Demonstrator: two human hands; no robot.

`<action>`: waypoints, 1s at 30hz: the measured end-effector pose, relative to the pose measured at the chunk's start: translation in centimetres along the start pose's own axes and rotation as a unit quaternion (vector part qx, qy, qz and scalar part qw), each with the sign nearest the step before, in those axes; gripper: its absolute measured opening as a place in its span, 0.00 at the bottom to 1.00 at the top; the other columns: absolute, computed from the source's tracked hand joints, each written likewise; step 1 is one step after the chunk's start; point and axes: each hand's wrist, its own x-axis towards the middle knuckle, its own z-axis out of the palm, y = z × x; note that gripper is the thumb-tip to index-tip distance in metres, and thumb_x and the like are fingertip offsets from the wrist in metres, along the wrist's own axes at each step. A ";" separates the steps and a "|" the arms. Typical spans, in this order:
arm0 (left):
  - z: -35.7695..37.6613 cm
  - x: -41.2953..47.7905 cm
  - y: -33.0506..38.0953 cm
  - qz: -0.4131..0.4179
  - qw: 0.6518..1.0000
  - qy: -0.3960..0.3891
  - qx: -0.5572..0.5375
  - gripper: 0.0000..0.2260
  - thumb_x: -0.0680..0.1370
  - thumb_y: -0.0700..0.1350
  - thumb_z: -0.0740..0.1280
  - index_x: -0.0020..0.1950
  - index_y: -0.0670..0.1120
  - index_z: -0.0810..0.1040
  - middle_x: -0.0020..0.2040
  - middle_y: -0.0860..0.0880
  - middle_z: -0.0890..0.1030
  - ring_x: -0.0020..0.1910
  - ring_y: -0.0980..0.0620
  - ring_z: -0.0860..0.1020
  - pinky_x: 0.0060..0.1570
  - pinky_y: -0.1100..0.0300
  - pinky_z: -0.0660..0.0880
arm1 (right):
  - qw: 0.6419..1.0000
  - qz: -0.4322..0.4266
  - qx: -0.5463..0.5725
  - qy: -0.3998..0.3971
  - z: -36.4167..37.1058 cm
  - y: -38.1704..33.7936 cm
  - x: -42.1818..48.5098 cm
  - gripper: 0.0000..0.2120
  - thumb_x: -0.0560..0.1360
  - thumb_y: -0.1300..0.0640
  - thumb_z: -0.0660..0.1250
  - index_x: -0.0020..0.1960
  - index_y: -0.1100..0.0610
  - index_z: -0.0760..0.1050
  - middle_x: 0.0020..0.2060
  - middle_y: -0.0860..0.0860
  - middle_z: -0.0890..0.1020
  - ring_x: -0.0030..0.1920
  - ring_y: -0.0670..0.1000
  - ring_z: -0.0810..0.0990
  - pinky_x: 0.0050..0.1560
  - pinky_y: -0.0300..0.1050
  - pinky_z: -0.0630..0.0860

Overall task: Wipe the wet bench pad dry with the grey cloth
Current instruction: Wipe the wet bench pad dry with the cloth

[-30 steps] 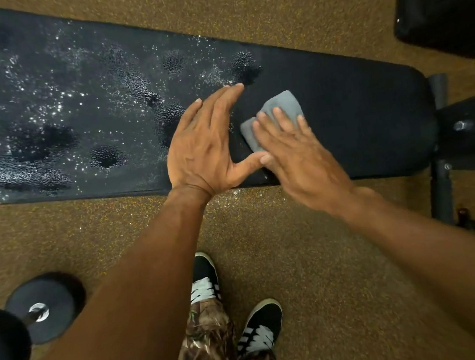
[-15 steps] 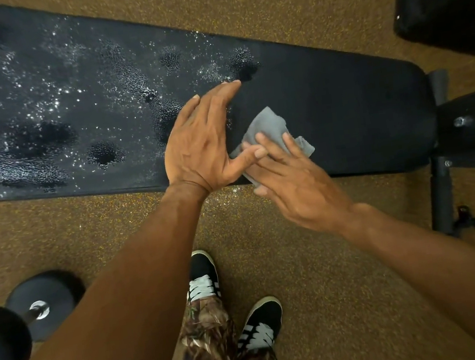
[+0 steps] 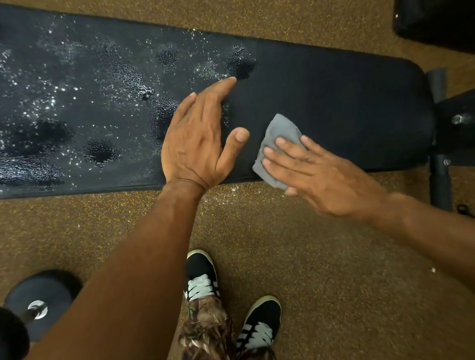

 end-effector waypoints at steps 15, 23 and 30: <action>0.0 0.0 0.1 0.003 1.000 -0.001 0.011 0.40 0.81 0.69 0.42 0.77 0.40 0.66 0.71 0.44 0.75 0.68 0.48 0.74 0.72 0.44 0.67 | 0.993 0.096 0.052 0.040 -0.1 -5.6 3.5 0.27 0.85 0.46 0.43 0.80 0.56 0.53 0.80 0.53 0.54 0.80 0.56 0.46 0.79 0.62 0.46; -0.1 0.1 0.0 -0.002 1.000 0.001 0.004 0.41 0.81 0.70 0.42 0.77 0.39 0.66 0.70 0.44 0.76 0.66 0.47 0.74 0.72 0.44 0.67 | 1.000 0.013 -0.006 0.025 0.7 -1.3 -0.9 0.25 0.85 0.49 0.47 0.79 0.57 0.55 0.78 0.53 0.57 0.80 0.55 0.53 0.78 0.58 0.51; 0.1 0.0 -0.2 0.008 1.000 0.003 0.016 0.46 0.78 0.74 0.46 0.77 0.37 0.65 0.71 0.43 0.75 0.68 0.46 0.75 0.72 0.43 0.68 | 0.957 0.193 0.153 0.153 -0.3 -5.2 5.6 0.24 0.84 0.52 0.51 0.77 0.62 0.62 0.77 0.57 0.63 0.79 0.56 0.54 0.78 0.61 0.49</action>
